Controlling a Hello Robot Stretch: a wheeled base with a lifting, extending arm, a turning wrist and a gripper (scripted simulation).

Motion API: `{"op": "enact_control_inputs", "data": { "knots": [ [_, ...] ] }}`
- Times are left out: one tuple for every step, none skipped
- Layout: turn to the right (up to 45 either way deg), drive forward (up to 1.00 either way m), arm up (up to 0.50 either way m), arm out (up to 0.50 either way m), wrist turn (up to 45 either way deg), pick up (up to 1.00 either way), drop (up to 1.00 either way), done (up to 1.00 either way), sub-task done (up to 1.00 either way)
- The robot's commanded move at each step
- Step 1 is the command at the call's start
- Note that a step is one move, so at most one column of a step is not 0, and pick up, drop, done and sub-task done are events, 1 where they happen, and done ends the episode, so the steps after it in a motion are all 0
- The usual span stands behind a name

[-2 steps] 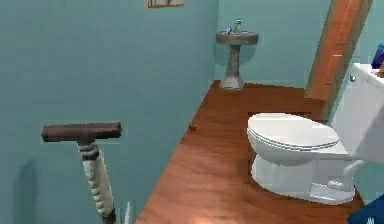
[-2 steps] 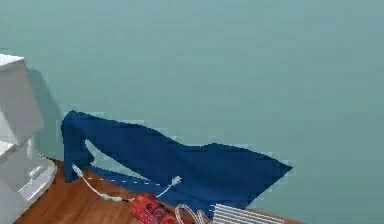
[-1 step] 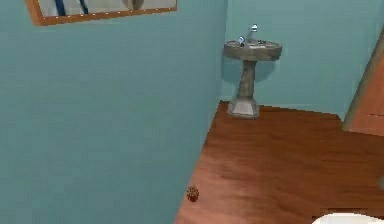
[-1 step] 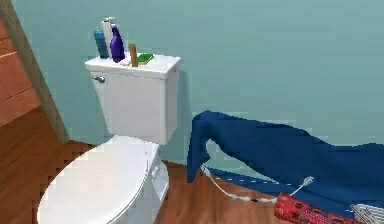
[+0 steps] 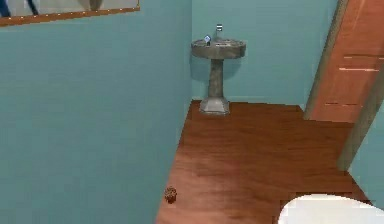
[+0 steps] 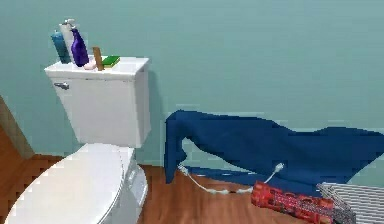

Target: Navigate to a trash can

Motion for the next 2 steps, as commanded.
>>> {"op": "enact_control_inputs", "data": {
  "knots": [
    [0.0,0.40,0.00,0.00,0.0,0.00,0.00,0.00,0.00],
    [6.0,0.00,0.00,0.00,0.0,0.00,0.00,0.00,0.00]
  ]
}}
